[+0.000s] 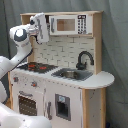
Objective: Play with the kitchen
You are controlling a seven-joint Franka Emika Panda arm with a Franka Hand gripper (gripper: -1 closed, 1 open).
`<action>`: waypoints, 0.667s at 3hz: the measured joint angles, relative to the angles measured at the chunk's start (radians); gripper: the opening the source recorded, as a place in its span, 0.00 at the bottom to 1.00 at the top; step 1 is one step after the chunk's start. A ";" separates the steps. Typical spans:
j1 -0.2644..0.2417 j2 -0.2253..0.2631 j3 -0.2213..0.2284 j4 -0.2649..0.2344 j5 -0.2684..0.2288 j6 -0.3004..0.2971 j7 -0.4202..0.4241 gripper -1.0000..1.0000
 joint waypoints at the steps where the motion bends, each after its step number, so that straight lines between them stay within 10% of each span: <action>1: -0.004 0.025 -0.009 -0.004 0.000 -0.096 -0.022 0.00; 2: 0.018 0.025 -0.034 -0.010 -0.001 -0.192 -0.042 0.00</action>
